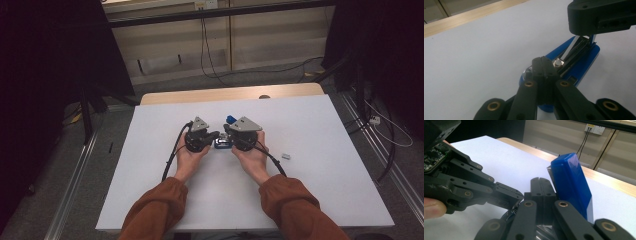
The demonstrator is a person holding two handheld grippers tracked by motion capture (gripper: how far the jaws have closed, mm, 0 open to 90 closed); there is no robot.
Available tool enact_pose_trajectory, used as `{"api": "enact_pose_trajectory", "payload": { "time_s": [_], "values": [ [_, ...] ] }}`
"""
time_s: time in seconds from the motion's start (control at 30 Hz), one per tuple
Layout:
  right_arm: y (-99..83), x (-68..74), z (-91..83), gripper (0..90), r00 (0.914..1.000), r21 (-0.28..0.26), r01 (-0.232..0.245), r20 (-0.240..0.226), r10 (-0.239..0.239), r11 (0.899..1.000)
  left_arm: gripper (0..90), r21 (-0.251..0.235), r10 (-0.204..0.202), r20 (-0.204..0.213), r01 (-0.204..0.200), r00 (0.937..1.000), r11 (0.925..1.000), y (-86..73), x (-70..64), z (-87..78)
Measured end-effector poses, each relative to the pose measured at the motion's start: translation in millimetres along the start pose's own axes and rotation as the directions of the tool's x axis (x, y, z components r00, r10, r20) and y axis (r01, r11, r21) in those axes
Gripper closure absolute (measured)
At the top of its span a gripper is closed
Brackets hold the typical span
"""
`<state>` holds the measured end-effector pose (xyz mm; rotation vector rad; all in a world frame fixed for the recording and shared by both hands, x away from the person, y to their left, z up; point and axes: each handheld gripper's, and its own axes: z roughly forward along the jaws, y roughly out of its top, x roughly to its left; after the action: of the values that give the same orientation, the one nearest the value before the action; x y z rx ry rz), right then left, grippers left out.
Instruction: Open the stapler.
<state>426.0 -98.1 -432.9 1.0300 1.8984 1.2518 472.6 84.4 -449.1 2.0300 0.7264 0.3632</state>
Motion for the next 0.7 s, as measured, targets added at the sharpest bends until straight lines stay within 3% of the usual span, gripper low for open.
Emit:
{"api": "enact_pose_trajectory", "payload": {
  "time_s": [0.3, 0.43, 0.7],
  "values": [
    [3.8, -8.5, -7.4, 90.0, 0.9995, -0.027, -0.010, 0.028, 0.011, 1.000, 90.0, -0.001, -0.003, 0.002, 0.003, 1.0000, 1.0000, -0.1, 0.4, 0.0],
    [4.9, -10.8, -9.2, 90.0, 0.9995, -0.028, -0.009, 0.031, 0.010, 1.000, 90.0, -0.003, -0.023, 0.008, 0.024, 0.9997, 0.9997, -0.4, 0.8, 0.1],
    [5.8, -14.7, -11.6, 90.0, 0.9990, -0.027, -0.020, 0.039, 0.021, 0.999, 90.0, -0.003, -0.009, 0.000, 0.009, 1.0000, 1.0000, 0.0, 1.3, -0.1]
  ]
}}
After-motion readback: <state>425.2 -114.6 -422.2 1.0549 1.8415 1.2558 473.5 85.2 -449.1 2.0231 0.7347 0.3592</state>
